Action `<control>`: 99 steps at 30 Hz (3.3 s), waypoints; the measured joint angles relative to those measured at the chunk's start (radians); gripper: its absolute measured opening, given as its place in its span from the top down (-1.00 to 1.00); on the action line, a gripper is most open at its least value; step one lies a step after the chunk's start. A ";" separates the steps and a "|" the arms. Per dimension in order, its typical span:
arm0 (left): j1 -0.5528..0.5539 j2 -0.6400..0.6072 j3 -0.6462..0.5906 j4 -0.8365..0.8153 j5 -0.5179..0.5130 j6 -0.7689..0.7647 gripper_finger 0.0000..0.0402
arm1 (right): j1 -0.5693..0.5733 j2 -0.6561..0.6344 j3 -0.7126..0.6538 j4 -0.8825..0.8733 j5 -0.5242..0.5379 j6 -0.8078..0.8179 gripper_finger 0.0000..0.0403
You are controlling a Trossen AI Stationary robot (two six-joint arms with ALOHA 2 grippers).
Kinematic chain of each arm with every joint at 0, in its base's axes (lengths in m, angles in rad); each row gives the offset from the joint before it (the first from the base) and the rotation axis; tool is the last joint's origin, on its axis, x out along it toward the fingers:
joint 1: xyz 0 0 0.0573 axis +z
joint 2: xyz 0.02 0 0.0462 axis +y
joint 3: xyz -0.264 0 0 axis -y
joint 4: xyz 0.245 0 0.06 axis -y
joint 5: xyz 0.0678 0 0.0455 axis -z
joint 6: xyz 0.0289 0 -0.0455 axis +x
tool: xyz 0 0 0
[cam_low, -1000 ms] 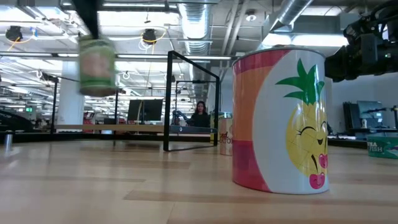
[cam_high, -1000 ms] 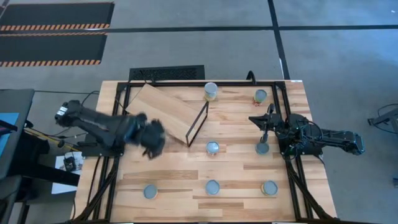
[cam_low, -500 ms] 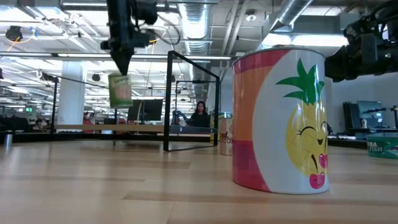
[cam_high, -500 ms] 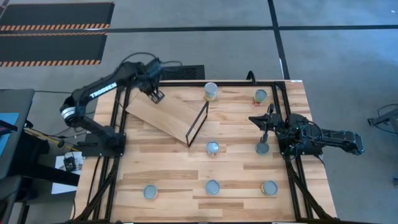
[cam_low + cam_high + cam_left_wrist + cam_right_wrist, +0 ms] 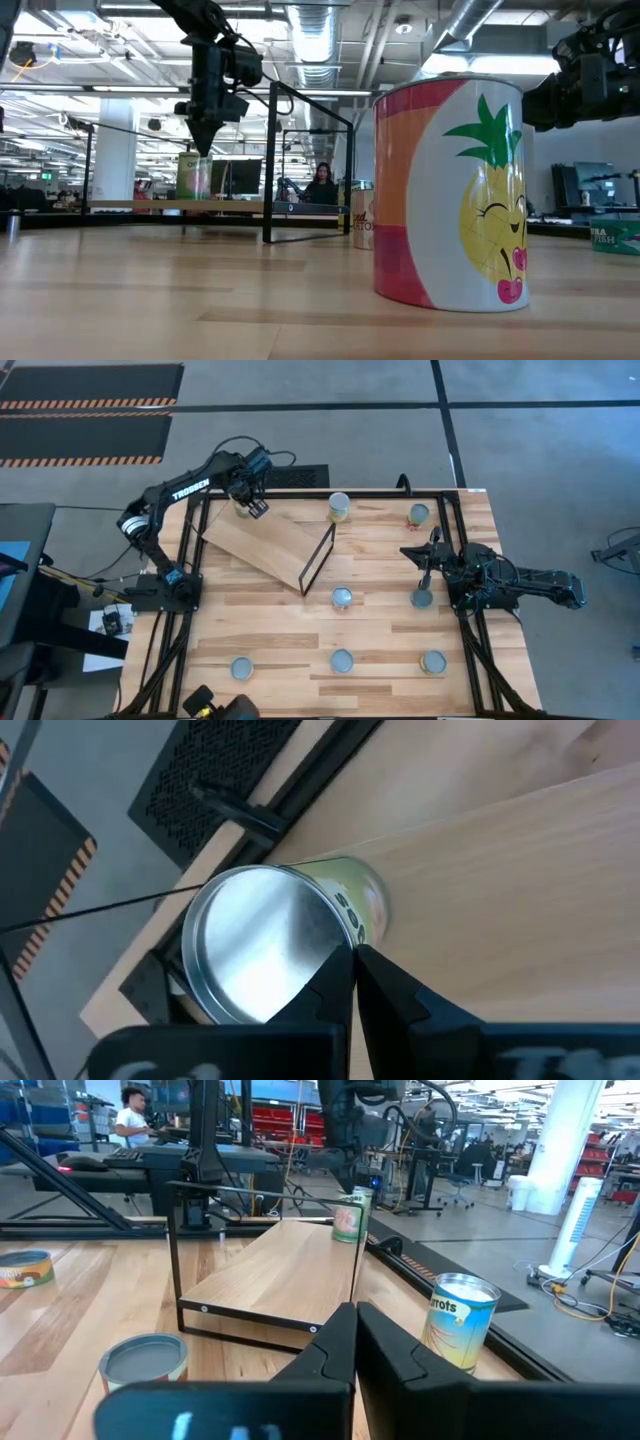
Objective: Pick and place cans onto a shelf
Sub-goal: Put the canned oranges on the shelf, then put the canned spaghetti sauce on the shelf
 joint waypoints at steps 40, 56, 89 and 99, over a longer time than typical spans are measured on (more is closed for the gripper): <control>0.026 0.003 0.000 -0.013 0.002 0.025 0.80 | 0.000 0.000 0.000 0.000 0.000 0.000 0.86; 0.024 0.003 0.000 -0.055 0.007 0.015 0.79 | 0.000 0.000 0.000 0.000 0.000 0.000 0.86; -0.456 -0.871 -0.928 1.315 0.236 0.023 0.80 | 0.000 0.000 0.000 0.000 -0.001 0.000 0.86; -0.485 -0.916 -1.273 1.708 0.256 0.036 0.86 | 0.000 0.000 0.000 0.000 -0.001 0.000 0.86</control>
